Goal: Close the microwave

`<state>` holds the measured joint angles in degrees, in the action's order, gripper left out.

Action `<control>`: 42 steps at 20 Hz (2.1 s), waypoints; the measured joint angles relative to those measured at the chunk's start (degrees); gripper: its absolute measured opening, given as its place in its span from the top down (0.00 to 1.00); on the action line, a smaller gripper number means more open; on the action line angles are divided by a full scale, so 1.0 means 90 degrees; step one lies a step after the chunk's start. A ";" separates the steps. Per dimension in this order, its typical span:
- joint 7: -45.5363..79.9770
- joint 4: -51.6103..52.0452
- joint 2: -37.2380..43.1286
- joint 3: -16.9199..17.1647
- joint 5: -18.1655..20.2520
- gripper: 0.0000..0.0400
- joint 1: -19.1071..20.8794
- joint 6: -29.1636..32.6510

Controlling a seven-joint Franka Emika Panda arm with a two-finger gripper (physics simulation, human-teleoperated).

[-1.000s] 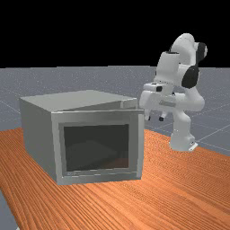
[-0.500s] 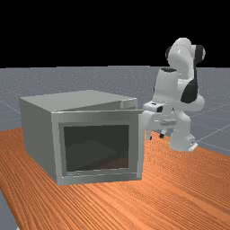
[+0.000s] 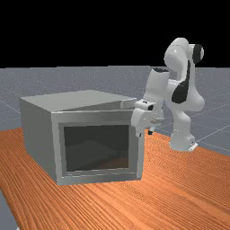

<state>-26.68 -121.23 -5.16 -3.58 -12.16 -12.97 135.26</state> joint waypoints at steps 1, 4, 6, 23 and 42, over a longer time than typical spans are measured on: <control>-0.0178 -0.0090 0.0079 0.0033 -0.0046 0.00 -0.0039 0.0030; -0.1092 -0.0454 0.0352 0.0176 0.0255 0.00 -0.0093 0.0268; -0.1175 -0.0702 0.0544 0.0340 0.0588 0.00 -0.0146 0.0400; -0.2406 0.4859 -0.3006 0.0404 0.0741 0.00 -0.3385 -0.1644; -0.5678 0.2639 -0.1753 0.0430 0.1471 0.00 -0.1518 -0.0914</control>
<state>-77.78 -97.48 -20.94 0.29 1.08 -26.63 127.03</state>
